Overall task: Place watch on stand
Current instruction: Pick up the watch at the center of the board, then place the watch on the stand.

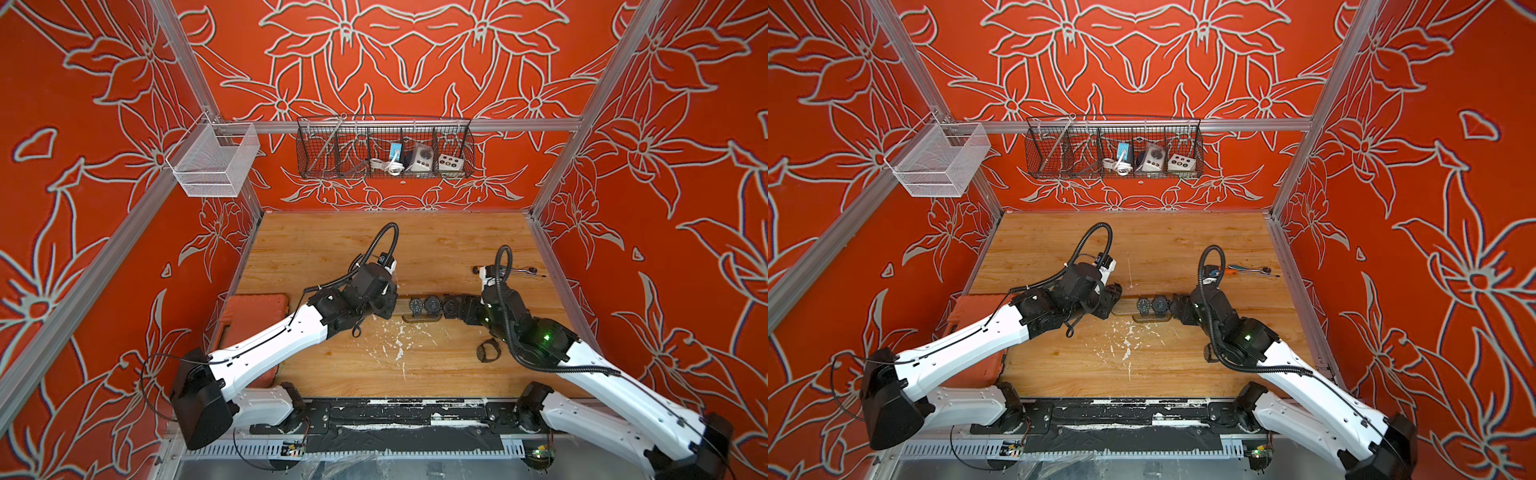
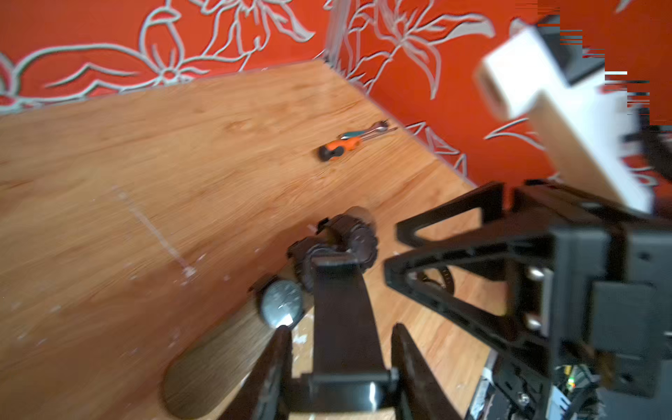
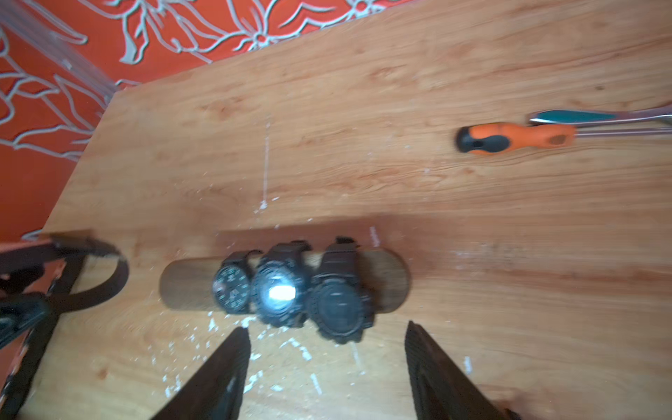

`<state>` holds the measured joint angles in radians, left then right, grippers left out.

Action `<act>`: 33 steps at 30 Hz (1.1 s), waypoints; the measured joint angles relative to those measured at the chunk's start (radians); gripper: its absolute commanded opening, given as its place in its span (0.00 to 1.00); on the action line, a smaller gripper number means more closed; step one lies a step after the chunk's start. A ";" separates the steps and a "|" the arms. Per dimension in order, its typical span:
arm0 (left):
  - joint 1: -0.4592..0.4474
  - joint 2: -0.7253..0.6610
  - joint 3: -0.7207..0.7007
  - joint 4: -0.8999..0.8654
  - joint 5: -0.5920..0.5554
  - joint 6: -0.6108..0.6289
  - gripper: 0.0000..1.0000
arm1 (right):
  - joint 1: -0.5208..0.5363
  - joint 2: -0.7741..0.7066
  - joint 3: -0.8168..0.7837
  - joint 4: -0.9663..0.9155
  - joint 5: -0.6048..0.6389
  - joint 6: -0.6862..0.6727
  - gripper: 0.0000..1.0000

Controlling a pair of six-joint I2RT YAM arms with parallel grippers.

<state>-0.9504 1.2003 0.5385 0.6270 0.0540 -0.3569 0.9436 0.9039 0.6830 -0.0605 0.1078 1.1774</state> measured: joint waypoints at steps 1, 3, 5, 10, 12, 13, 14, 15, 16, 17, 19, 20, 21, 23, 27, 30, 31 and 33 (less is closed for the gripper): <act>0.000 0.000 0.000 -0.001 0.001 0.000 0.54 | 0.000 0.000 0.000 0.000 0.000 0.000 0.00; 0.000 0.000 0.000 -0.002 0.004 0.001 0.51 | 0.000 0.000 0.000 0.000 0.000 0.000 0.00; 0.000 0.001 0.000 -0.005 0.009 0.003 0.49 | 0.000 0.000 0.000 0.000 0.000 0.000 0.00; 0.000 0.009 0.000 -0.006 0.018 0.005 0.42 | 0.000 0.000 0.000 0.000 0.000 0.000 0.00; 0.000 0.010 0.000 -0.010 0.019 0.008 0.40 | 0.000 0.000 0.000 0.000 0.000 0.000 0.00; 0.000 0.010 0.000 -0.010 0.020 0.010 0.39 | 0.000 0.000 0.000 -0.001 0.000 0.000 0.00; 0.000 0.010 0.000 -0.011 0.020 0.012 0.38 | 0.000 0.000 0.000 -0.001 0.000 0.000 0.00; 0.000 0.010 0.000 -0.012 0.021 0.014 0.37 | 0.000 0.000 0.000 -0.001 0.000 0.000 0.00; 0.000 0.010 0.001 -0.013 0.021 0.016 0.36 | 0.000 0.000 0.000 -0.003 0.000 0.000 0.00; 0.000 0.010 0.003 -0.015 0.022 0.016 0.36 | 0.000 0.000 0.000 -0.003 0.000 0.000 0.00; 0.000 0.010 0.004 -0.018 0.022 0.016 0.35 | 0.000 0.000 0.000 -0.006 0.006 0.000 0.00; 0.000 0.010 0.004 -0.021 0.022 0.017 0.35 | 0.000 0.000 0.000 -0.009 0.009 -0.001 0.00; 0.000 0.010 0.005 -0.023 0.022 0.017 0.35 | 0.000 0.000 0.000 -0.014 0.014 -0.001 0.00; 0.000 0.009 0.010 -0.039 0.020 0.019 0.35 | 0.000 0.000 0.000 -0.023 0.023 -0.005 0.00; 0.000 -0.003 0.037 -0.104 0.014 0.030 0.32 | 0.000 0.004 0.007 -0.064 0.053 -0.042 0.05; 0.000 -0.022 0.085 -0.206 -0.007 0.048 0.32 | 0.000 0.023 0.029 -0.122 0.084 -0.088 0.21; 0.000 -0.030 0.106 -0.249 -0.018 0.056 0.32 | 0.000 0.025 0.034 -0.142 0.093 -0.111 0.27; 0.002 -0.047 0.152 -0.341 -0.042 0.072 0.32 | 0.000 0.023 0.037 -0.171 0.105 -0.155 0.37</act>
<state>-0.9485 1.1530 0.6903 0.2855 0.0116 -0.2844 0.9436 0.9264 0.7200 -0.2310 0.2123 1.0222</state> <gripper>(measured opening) 0.373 0.293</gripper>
